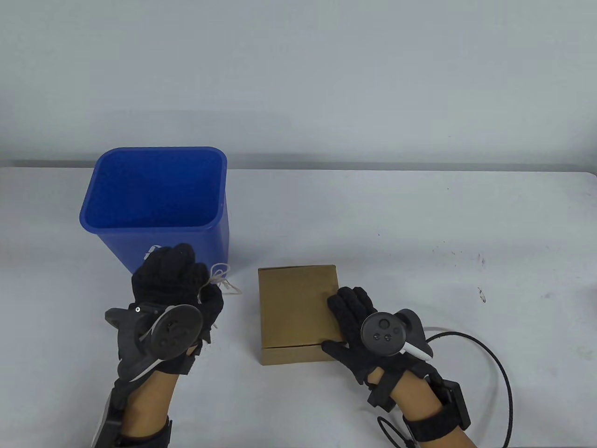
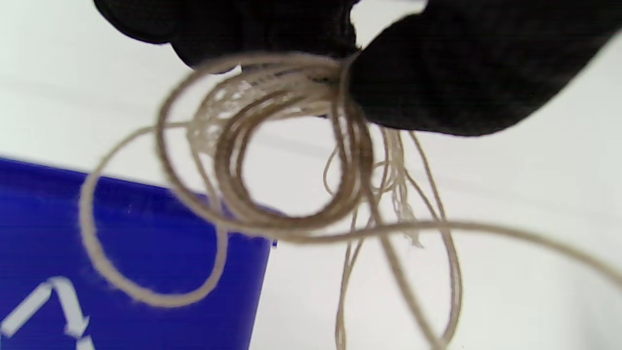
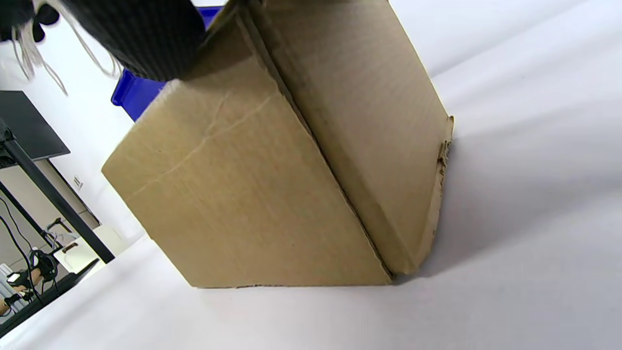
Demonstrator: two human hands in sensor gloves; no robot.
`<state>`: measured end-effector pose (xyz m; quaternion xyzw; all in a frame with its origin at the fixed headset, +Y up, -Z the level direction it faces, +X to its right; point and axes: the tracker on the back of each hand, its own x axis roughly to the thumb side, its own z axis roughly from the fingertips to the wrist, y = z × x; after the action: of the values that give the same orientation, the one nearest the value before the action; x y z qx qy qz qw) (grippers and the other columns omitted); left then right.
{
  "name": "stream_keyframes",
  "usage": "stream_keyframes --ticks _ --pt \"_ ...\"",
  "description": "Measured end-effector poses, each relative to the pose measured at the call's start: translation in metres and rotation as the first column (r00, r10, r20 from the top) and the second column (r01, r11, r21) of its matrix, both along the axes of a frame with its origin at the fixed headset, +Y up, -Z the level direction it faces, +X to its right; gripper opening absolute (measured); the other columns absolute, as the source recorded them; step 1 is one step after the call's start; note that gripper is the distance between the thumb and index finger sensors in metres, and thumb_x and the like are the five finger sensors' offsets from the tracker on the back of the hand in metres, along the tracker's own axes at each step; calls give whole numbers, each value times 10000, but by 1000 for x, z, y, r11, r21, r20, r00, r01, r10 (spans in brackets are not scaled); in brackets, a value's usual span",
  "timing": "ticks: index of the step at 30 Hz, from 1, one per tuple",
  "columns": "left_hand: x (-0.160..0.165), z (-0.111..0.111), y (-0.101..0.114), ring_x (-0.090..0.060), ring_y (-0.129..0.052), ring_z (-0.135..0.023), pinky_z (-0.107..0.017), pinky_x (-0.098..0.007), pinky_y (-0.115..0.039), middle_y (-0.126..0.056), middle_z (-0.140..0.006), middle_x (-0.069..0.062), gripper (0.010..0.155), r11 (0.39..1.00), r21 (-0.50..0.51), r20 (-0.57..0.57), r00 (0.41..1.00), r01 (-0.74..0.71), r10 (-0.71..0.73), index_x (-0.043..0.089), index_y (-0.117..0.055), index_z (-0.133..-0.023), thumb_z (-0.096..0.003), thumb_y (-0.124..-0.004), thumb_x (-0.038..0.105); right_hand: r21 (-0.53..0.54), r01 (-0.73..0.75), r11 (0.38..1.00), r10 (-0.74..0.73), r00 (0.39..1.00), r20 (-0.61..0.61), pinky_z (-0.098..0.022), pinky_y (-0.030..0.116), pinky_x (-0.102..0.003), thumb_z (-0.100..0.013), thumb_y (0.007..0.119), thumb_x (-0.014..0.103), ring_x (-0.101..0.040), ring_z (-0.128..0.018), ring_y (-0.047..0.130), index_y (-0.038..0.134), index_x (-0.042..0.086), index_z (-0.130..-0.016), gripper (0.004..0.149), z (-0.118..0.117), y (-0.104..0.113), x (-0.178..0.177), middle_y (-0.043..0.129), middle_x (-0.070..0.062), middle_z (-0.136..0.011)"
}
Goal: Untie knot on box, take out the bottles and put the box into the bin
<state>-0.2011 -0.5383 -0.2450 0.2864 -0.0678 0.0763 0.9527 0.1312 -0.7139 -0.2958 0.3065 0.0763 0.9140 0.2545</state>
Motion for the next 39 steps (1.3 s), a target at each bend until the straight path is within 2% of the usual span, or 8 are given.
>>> stream_keyframes --ticks 7,17,22,26,27,28,30,39 --pt "-2 -12 33 -424 -542 -957 -713 -602 -516 -588 -1048 -74 373 997 81 -52 999 -9 13 203 -853 -755 -448 -849 415 -14 -13 1000 13 1000 -2 -628 329 -742 -515 638 528 -599 -962 124 198 67 -1080 852 1 -1 -2 46 -220 -1094" --pt "-13 -45 71 -419 -439 -969 -716 -587 -454 -463 -1071 -75 379 986 144 -139 985 -80 100 189 -766 -815 -492 -784 385 -27 -11 1000 11 1000 -6 -629 341 -739 -515 637 527 -601 -967 159 193 71 -1079 851 0 -1 -2 38 -217 -1091" --pt "-23 -65 78 -408 -401 -977 -723 -576 -436 -396 -1076 -61 386 984 148 -219 968 -95 126 197 -707 -839 -499 -740 378 -27 -12 1000 12 1000 -8 -628 346 -738 -516 636 525 -599 -969 173 191 68 -1079 851 0 -1 -2 36 -220 -1090" --pt "-39 -90 70 -410 -403 -989 -728 -583 -441 -375 -1088 -62 399 980 61 -298 934 -187 197 195 -683 -882 -525 -743 360 -30 -13 999 13 1000 -9 -628 347 -738 -516 638 524 -596 -971 176 191 71 -1079 850 0 -1 -2 36 -217 -1090" --pt "-45 -102 65 -438 -365 -1015 -737 -608 -420 -333 -1118 -90 449 967 -63 -359 910 -245 207 153 -666 -938 -538 -761 332 -30 -15 999 15 1000 -9 -628 347 -738 -516 638 524 -600 -970 178 191 72 -1079 849 0 -1 -2 37 -217 -1091" --pt "-51 -108 59 -458 -343 -1034 -746 -620 -412 -296 -1137 -110 622 936 -182 -447 874 -300 193 107 -605 -1022 -504 -806 388 -30 -17 999 16 1000 -10 -629 347 -738 -516 638 523 -604 -968 181 190 71 -1079 850 0 -1 -2 38 -218 -1091" --pt "-57 -114 54 -461 -329 -1041 -751 -610 -409 -252 -1155 -117 756 903 -272 -440 878 -332 191 83 -516 -1100 -494 -838 402 -32 -18 999 17 1000 -9 -629 346 -738 -516 640 521 -597 -971 180 192 72 -1079 849 0 -1 -2 38 -217 -1091" --pt "-55 -107 47 -465 -421 -1020 -727 -599 -475 -333 -1153 -126 735 918 -259 -383 905 -300 188 78 -587 -1084 -475 -883 365 -28 -21 999 21 1000 -9 -628 349 -738 -515 641 522 -598 -972 183 198 72 -1080 847 0 0 -1 45 -218 -1093"
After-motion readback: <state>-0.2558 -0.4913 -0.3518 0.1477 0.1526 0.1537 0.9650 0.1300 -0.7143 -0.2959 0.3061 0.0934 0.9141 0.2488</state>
